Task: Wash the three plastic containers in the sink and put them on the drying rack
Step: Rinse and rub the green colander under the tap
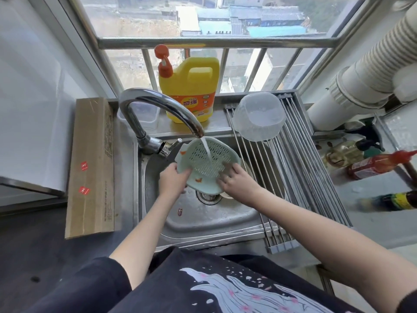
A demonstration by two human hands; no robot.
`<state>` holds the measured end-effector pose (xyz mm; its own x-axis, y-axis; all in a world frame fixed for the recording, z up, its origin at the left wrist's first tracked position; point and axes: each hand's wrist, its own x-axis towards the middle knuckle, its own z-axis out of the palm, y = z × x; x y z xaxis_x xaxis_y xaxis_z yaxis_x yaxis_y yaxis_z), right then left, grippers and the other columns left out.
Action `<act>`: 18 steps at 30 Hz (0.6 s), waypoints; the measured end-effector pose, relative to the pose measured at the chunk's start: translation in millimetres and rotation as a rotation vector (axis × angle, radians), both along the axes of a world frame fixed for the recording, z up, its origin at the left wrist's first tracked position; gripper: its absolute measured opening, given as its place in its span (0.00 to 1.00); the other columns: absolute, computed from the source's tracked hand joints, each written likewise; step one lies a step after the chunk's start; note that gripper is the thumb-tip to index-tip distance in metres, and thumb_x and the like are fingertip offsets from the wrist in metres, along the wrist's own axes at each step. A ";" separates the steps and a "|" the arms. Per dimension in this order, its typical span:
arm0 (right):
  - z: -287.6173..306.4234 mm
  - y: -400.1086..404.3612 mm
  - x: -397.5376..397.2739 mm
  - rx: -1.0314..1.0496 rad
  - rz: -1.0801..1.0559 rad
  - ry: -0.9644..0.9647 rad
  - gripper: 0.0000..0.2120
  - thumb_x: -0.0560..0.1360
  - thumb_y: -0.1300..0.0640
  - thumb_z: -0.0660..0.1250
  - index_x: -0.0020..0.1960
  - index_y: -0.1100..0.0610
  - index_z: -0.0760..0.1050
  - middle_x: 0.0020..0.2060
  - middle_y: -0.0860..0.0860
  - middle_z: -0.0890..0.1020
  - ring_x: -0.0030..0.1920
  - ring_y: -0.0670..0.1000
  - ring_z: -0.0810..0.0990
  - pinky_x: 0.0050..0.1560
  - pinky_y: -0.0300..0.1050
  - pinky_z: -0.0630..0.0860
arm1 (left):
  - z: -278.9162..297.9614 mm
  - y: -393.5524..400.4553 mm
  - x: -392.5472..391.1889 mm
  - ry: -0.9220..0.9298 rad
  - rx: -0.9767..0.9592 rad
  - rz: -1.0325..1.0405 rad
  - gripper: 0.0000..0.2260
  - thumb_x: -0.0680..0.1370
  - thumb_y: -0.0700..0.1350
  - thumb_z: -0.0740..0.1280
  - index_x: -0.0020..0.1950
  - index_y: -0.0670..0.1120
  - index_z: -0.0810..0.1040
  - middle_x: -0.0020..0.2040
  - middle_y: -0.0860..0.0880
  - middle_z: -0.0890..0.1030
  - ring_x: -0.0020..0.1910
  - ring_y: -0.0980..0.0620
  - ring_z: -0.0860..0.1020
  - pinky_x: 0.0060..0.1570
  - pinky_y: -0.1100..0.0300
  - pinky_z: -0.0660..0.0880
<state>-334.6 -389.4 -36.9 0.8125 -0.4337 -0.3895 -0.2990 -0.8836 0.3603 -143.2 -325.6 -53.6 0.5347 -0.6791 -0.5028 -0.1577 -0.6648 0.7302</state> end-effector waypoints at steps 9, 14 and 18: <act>-6.3 22.3 39.6 0.337 -0.629 -0.168 0.38 0.70 0.56 0.66 0.76 0.57 0.54 0.75 0.58 0.58 0.77 0.55 0.50 0.74 0.60 0.39 | -5.3 -22.0 -31.8 0.003 0.005 0.103 0.14 0.79 0.44 0.63 0.55 0.34 0.79 0.54 0.35 0.80 0.54 0.38 0.78 0.51 0.52 0.76; -16.3 39.1 54.5 0.684 -0.775 -0.397 0.40 0.74 0.51 0.62 0.78 0.52 0.42 0.78 0.54 0.51 0.77 0.51 0.47 0.74 0.63 0.46 | -6.2 -23.1 -45.3 0.070 -0.001 0.126 0.18 0.80 0.50 0.59 0.51 0.37 0.80 0.51 0.36 0.81 0.52 0.38 0.79 0.50 0.51 0.75; -18.0 24.4 23.5 0.333 -0.557 -0.203 0.37 0.73 0.58 0.62 0.78 0.57 0.48 0.76 0.52 0.58 0.77 0.50 0.52 0.74 0.62 0.38 | -21.1 -17.7 -40.9 0.180 0.001 0.216 0.13 0.79 0.51 0.61 0.50 0.42 0.77 0.48 0.40 0.81 0.47 0.40 0.79 0.51 0.47 0.78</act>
<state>-311.2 -365.0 -55.0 0.5736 -0.6921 -0.4381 -0.7747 -0.6321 -0.0157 -184.1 -343.3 -74.7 0.5690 -0.5586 -0.6034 0.1198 -0.6697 0.7329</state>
